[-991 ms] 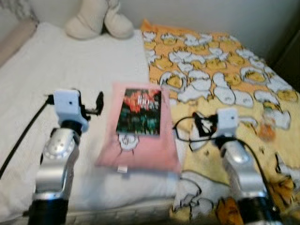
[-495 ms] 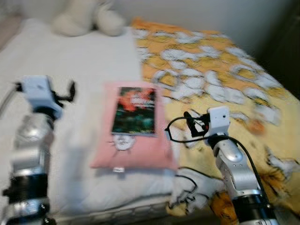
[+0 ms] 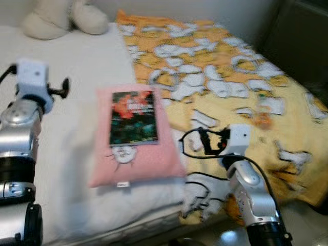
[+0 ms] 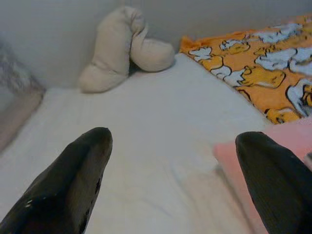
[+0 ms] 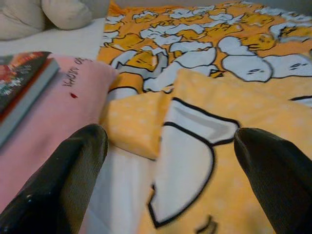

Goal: Clean up the room

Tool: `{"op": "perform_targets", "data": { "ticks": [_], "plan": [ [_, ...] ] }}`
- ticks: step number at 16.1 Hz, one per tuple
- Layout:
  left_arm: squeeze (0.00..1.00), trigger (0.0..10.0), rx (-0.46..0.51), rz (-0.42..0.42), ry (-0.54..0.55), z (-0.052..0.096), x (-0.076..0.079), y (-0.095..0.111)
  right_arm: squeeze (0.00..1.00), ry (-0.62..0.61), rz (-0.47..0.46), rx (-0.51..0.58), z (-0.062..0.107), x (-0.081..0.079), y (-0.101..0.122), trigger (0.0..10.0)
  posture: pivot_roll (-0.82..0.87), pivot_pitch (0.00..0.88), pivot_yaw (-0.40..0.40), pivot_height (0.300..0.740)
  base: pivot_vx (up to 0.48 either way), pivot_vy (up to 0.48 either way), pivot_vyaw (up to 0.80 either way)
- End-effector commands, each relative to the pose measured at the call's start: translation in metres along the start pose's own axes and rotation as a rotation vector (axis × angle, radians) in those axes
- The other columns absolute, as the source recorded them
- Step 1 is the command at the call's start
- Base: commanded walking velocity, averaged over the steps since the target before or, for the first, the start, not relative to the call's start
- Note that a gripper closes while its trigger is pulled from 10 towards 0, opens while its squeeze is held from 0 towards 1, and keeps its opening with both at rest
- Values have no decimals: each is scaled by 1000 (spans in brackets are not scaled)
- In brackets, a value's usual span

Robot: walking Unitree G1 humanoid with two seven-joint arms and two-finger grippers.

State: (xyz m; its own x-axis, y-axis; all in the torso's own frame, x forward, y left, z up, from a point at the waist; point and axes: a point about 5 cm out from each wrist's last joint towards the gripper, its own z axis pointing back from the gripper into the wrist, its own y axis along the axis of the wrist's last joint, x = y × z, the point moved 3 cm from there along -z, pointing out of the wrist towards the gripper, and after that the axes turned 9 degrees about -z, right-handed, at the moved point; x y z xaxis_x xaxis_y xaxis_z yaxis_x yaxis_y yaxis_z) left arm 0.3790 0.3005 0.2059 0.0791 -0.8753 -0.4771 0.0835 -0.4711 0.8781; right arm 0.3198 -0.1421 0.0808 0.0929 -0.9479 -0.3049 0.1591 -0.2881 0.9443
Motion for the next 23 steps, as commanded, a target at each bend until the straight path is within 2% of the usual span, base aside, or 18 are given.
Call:
{"op": "perform_targets", "data": {
  "ticks": [1,2,3,5,7,8,11,14,18,20,22,23],
  "plan": [
    [0,10000,36,-24,-75,-1,14,11,0,-38,14,37,6,7,6,10000,-35,11,50,732,0,0,0],
    [0,10000,33,10,-104,-1,20,8,0,-46,16,44,10,4,5,10000,-39,20,60,732,0,0,0],
    [0,10000,18,72,-104,-4,20,2,0,-36,31,45,12,-3,5,10000,-44,26,68,732,0,0,0],
    [0,10000,-27,210,-92,-13,18,-10,0,38,81,62,18,-25,9,10000,-55,36,79,732,0,0,0],
    [0,10000,-8,293,-108,-20,20,-5,0,53,64,68,22,-32,8,10000,-71,41,81,732,0,0,0],
    [0,10000,12,324,-139,-27,26,6,0,39,62,50,24,-29,2,10000,-77,41,80,732,0,0,0],
    [0,10000,48,315,-178,-33,35,20,0,27,83,49,26,-27,3,10000,-88,40,78,732,0,0,0],
    [0,10000,14,343,-195,-36,46,13,0,32,106,37,25,-28,3,10000,-78,32,70,732,0,0,-404],
    [0,10000,-46,363,-165,-33,39,-5,0,92,152,39,24,-38,2,10000,-62,17,50,732,0,0,-561],
    [0,10000,-57,436,-226,-25,40,-18,0,119,188,29,23,-41,1,10000,-57,10,40,732,0,0,0],
    [0,10000,-74,548,-367,-12,52,-36,0,134,194,16,22,-42,0,10000,-47,5,21,732,0,0,0],
    [0,10000,-90,574,-419,-5,60,-47,0,149,201,7,22,-43,-1,10000,-37,2,9,732,0,0,0]
  ]
}}
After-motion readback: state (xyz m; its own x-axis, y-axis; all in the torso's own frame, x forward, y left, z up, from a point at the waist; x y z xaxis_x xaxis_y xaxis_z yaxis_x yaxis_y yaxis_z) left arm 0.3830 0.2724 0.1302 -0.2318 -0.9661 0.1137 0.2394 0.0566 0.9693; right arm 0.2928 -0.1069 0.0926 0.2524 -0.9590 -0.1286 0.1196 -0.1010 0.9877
